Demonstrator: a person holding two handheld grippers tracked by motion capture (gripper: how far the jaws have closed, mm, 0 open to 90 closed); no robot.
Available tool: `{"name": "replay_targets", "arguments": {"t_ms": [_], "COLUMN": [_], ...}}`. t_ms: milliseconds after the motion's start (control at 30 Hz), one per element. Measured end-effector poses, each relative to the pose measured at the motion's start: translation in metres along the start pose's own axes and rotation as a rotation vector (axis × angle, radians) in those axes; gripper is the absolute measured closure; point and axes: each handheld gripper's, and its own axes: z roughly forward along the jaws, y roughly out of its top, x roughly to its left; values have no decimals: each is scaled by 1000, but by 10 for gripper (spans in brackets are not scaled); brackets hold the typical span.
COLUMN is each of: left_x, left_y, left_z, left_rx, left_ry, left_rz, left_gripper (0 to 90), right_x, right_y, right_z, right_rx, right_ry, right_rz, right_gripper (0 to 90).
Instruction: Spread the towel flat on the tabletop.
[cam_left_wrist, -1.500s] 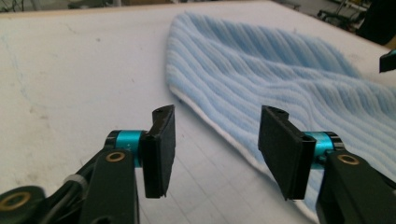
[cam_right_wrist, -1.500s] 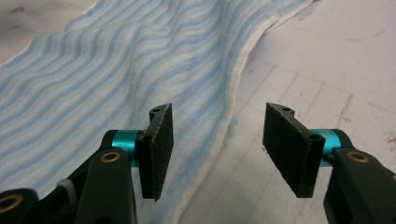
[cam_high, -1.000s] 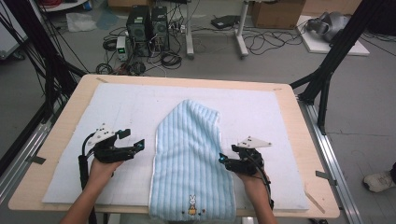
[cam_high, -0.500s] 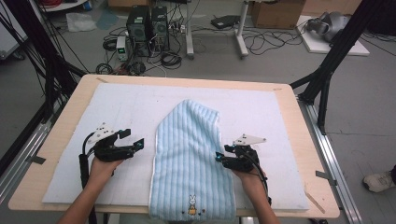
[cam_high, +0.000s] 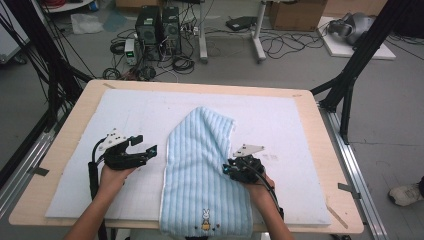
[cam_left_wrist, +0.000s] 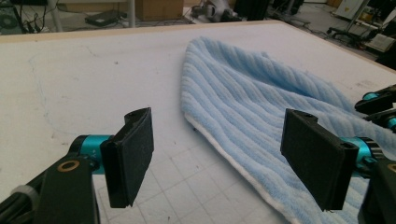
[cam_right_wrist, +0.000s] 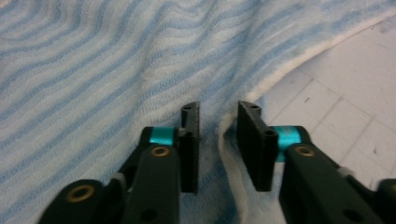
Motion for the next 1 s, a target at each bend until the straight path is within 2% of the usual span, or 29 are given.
{"name": "replay_targets", "arguments": {"t_ms": [67,100,233,367,500,600,667,767,800,867,900,1000], "left_x": [-1,-1,-3,-3,-1,1,1,2,2,2,2,2], "left_y": [0,0,-1,-2,-2,-3,-3,-3,-3,-4,-4,-4], "left_z": [2,2,5,5,5,6,7,6,7,7,8,8], "left_rx": [2,6,24,30,24,34,35,37,36,42,44,43], "left_ry": [0,-3,-6,-2,-2,-21,-27,-31,-34,-36,-37,-34], "left_rz": [3,9,17,22,14,4,3,3,-2,-2,-4,-2], "left_gripper": [262,266,276,293,298,341,349,364,367,369,370,370], "right_x": [0,0,-4,-10,-15,-20,-20,-17,-16,-18,-19,-17], "right_y": [-2,-2,-5,-15,-24,-28,-32,-36,-37,-39,-38,-30], "right_z": [-2,-3,-11,-26,-47,-56,-59,-61,-62,-63,-64,-63], "right_rx": [5,8,17,20,-22,-38,-19,61,77,57,30,-69], "right_ry": [-10,-19,-24,-15,-13,-11,-10,-77,-97,-99,-94,-73], "right_rz": [-2,-10,6,19,51,82,89,58,55,82,102,115], "right_gripper": [815,840,857,858,857,853,852,851,837,713,681,598]}}
